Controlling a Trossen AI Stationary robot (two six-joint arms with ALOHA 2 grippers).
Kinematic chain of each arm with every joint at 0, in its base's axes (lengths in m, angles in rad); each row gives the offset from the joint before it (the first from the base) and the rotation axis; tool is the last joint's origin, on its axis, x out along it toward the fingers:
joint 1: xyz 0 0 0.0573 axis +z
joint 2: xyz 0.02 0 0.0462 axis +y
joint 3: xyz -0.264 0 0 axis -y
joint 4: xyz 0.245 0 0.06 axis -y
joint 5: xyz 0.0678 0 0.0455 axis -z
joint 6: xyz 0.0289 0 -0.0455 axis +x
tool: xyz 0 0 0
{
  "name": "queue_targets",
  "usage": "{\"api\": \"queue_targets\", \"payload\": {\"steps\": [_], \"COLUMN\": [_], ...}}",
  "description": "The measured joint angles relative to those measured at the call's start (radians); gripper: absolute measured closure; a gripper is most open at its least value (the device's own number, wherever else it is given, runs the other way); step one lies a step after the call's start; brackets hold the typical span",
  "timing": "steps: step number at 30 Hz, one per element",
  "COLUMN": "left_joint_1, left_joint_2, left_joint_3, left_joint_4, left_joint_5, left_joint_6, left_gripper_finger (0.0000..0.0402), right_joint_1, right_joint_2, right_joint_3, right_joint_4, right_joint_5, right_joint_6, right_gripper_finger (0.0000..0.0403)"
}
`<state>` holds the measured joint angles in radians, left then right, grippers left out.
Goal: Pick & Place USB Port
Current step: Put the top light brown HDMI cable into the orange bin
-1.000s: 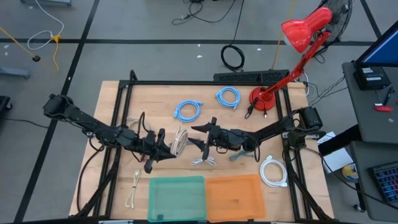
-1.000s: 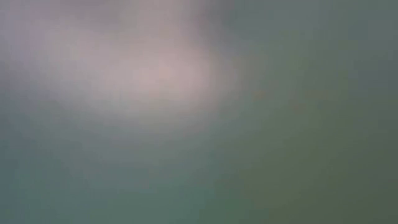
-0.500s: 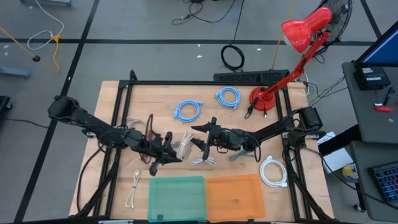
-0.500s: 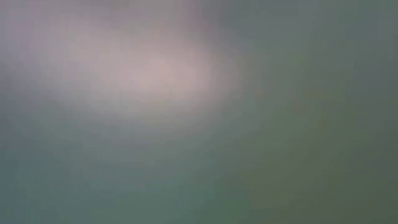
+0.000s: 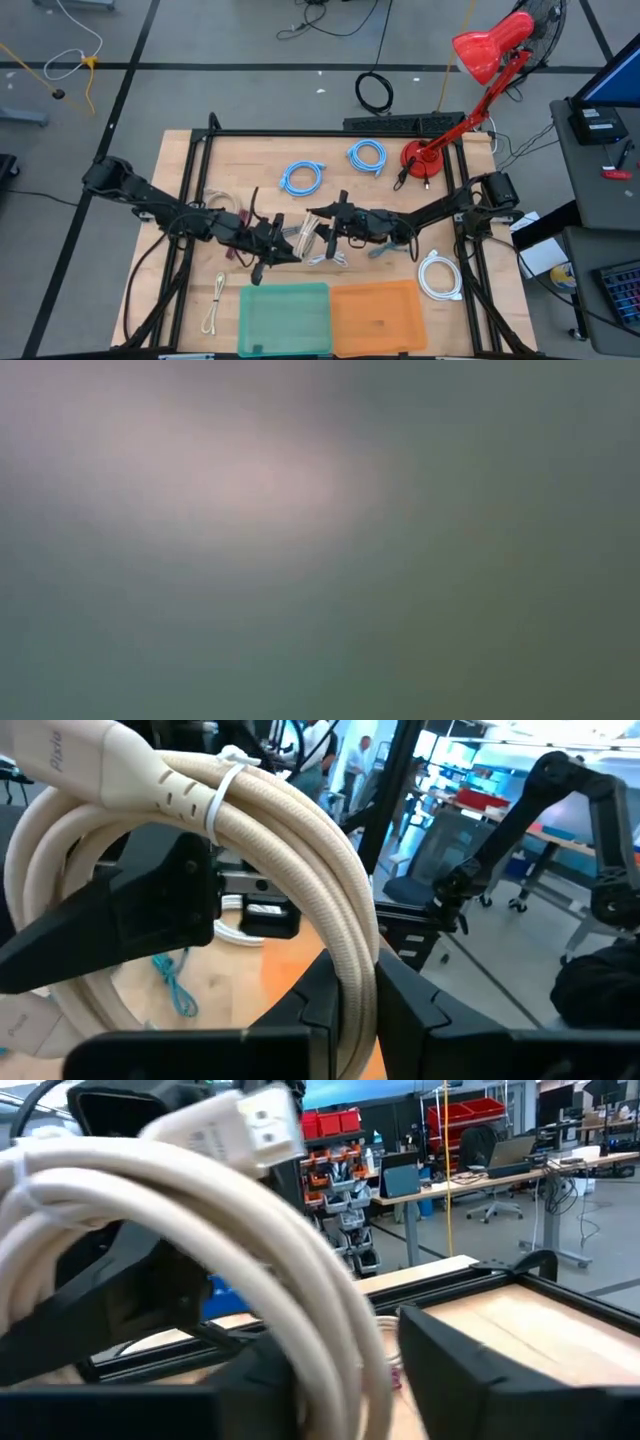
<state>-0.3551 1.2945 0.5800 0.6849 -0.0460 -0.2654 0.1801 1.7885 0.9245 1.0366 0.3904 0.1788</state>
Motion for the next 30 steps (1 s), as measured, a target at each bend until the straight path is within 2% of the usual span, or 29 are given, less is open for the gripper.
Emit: {"api": "queue_targets", "payload": {"steps": [4, 5, 9, 14, 20, 23, 26, 30], "left_joint_1": [0.0, 0.001, 0.0, -0.004, -0.048, -0.08, -0.113, -0.144], "left_joint_2": [0.0, 0.0, -0.019, -0.101, -0.243, -0.29, -0.337, -0.383], "left_joint_3": [0.0, 0.0, 0.0, 0.0, 0.002, 0.002, 0.001, 0.001], "left_joint_4": [-0.01, -0.01, -0.041, -0.182, -0.367, -0.422, -0.48, -0.554], "left_joint_5": [0.0, 0.005, 0.019, 0.008, -0.047, -0.112, -0.159, -0.247], "left_joint_6": [-0.02, -0.026, -0.034, -0.046, -0.051, -0.05, -0.052, -0.058], "left_gripper_finger": [0.036, 0.036, 0.0359, 0.0337, 0.0291, 0.0278, 0.0274, 0.0273], "right_joint_1": [0.008, 0.011, 0.023, 0.048, 0.084, 0.102, 0.114, 0.135], "right_joint_2": [0.0, 0.0, 0.0, -0.031, -0.122, -0.186, -0.242, -0.309], "right_joint_3": [0.0, 0.0, 0.0, 0.001, -0.003, -0.001, 0.0, 0.0], "right_joint_4": [-0.031, -0.035, -0.05, -0.138, -0.318, -0.401, -0.538, -0.829], "right_joint_5": [-0.001, 0.0, 0.017, 0.029, 0.031, 0.03, 0.01, -0.111], "right_joint_6": [0.003, 0.003, 0.058, 0.135, 0.23, 0.285, 0.377, 0.607], "right_gripper_finger": [0.0373, 0.0381, 0.0378, 0.0381, 0.0382, 0.0382, 0.0382, 0.0382]}}
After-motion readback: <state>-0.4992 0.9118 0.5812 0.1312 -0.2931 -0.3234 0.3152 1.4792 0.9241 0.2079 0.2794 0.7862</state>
